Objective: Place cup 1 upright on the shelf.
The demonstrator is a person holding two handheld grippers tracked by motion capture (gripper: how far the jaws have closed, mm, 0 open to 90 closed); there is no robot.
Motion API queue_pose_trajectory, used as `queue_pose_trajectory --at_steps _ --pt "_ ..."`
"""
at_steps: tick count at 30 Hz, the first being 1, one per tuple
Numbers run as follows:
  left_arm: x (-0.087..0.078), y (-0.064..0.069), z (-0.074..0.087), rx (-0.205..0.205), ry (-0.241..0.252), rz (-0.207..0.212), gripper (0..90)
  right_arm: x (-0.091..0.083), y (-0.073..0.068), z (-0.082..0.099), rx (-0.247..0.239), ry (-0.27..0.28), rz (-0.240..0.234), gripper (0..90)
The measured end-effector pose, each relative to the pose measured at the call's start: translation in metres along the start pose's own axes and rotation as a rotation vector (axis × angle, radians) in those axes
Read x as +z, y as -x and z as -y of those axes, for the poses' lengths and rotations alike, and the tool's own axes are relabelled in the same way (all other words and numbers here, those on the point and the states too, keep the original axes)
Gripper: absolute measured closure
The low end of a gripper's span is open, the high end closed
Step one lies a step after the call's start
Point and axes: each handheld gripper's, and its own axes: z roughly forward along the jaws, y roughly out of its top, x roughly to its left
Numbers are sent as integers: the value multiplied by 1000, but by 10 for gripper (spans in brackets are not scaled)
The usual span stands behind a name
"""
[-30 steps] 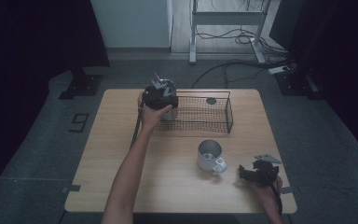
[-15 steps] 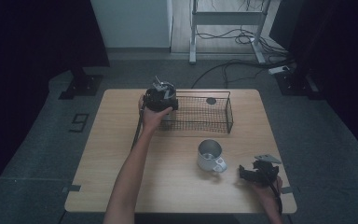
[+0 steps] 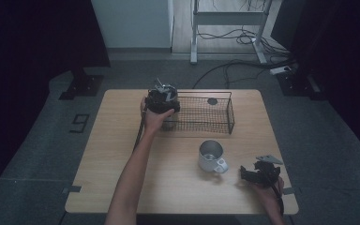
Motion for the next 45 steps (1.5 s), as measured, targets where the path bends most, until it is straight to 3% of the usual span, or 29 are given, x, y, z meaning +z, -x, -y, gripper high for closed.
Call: queue_pose_trajectory --at_steps 19,40,45 --pt "9 -1 8 0 -37 -17 39 0 0 0 0 0 0 30" --pt "4 -1 11 -7 -40 -14 30 0 0 0 0 0 0 31" --pt "-5 -3 7 -18 0 12 10 0 0 0 0 0 0 31"
